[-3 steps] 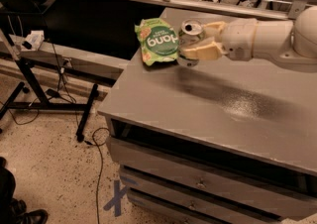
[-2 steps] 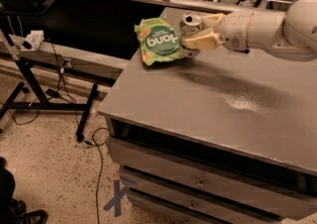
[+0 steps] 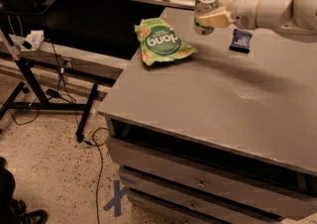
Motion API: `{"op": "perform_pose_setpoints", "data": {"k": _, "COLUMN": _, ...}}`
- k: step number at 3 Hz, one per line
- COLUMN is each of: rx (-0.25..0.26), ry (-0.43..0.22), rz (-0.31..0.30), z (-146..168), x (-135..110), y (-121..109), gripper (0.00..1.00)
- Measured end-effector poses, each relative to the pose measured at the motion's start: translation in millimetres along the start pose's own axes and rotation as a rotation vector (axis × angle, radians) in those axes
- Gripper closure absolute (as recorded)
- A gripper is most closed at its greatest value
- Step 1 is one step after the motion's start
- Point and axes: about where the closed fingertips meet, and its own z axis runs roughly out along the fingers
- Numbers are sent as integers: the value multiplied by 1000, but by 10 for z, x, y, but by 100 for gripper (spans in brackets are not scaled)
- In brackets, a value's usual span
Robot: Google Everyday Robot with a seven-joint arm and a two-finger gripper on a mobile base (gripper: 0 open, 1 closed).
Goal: Move 7up can near green rice chip bag
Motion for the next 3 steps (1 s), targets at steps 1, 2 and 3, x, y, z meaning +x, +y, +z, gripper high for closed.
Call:
{"op": "perform_pose_setpoints", "data": {"k": 1, "rx": -5, "ry": -3, "rz": 19, "z": 101, "x": 37, "y": -63, "gripper": 100}}
{"op": "perform_pose_setpoints", "data": {"k": 2, "rx": -42, "ry": -1, "rz": 54, "z": 247, "x": 132, "y": 55, "gripper": 100}}
{"op": "perform_pose_setpoints", "data": {"k": 3, "rx": -68, "ry": 9, "rz": 94, "z": 400, "x": 379, "y": 195, "gripper": 100}}
